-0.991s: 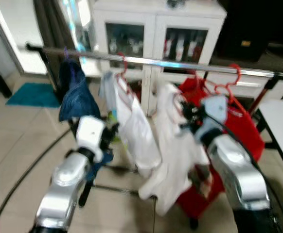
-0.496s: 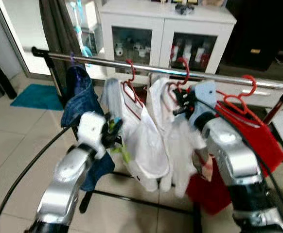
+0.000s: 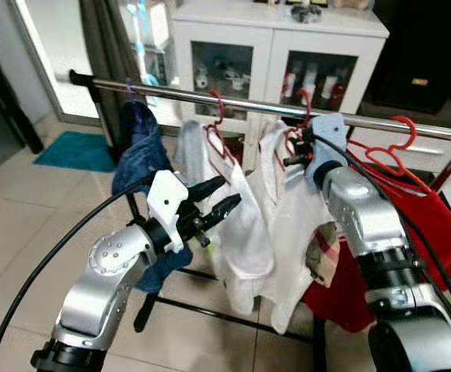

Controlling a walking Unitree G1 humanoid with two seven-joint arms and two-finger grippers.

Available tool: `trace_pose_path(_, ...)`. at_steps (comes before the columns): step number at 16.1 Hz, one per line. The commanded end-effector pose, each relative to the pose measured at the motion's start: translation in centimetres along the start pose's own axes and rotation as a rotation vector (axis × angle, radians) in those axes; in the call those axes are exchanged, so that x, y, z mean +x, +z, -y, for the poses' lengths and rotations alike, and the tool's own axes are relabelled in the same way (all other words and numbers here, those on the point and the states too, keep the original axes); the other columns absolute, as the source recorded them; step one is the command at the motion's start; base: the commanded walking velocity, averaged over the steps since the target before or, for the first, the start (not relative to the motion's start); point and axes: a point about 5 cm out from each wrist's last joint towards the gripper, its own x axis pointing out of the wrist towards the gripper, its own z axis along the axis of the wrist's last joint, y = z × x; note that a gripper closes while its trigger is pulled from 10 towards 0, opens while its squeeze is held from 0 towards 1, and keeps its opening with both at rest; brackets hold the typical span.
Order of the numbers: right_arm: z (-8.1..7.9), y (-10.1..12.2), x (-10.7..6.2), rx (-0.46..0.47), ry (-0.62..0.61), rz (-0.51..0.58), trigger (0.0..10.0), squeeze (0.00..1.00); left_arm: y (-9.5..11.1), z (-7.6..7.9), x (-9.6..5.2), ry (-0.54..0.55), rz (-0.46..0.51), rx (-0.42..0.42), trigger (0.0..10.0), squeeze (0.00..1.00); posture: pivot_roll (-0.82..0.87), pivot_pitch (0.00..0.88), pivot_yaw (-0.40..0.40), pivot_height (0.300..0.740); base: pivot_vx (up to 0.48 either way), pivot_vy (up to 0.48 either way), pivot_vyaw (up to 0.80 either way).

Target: Hang hanger

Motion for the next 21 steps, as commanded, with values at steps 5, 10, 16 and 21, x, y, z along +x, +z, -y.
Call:
trace_pose_path(5, 1.4, 0.0, 1.7, 0.058, -0.077, -0.111, 10.0, 0.0, 0.7, 0.5, -0.1, -0.085, 0.007, -0.009, 10.0, 0.0, -0.08, 0.0, -0.01, 0.74, 0.0, 0.0, 0.0)
trace_pose_path(10, 1.7, -0.7, 2.2, 0.059, -0.074, -0.141, 10.0, 0.26, 0.7, 0.4, -0.2, -0.079, 0.006, -0.007, 10.0, 0.0, -0.07, 0.0, -0.026, 0.74, 0.0, 0.0, 0.0)
trace_pose_path(16, 2.3, 0.8, -1.7, 0.144, -0.008, 0.135, 10.0, 1.0, -1.3, 0.4, -0.5, 0.063, -0.077, -0.003, 10.0, 0.0, -0.09, 0.0, -0.012, 0.74, 0.0, 0.0, 0.0)
trace_pose_path(21, -0.5, -0.1, -7.9, 0.162, 0.244, 0.239, 10.0, 0.0, -2.5, -1.3, -0.4, 0.422, -0.104, 0.008, 10.0, 0.0, -0.12, 0.0, 0.017, 0.74, 0.0, 0.0, 0.0)
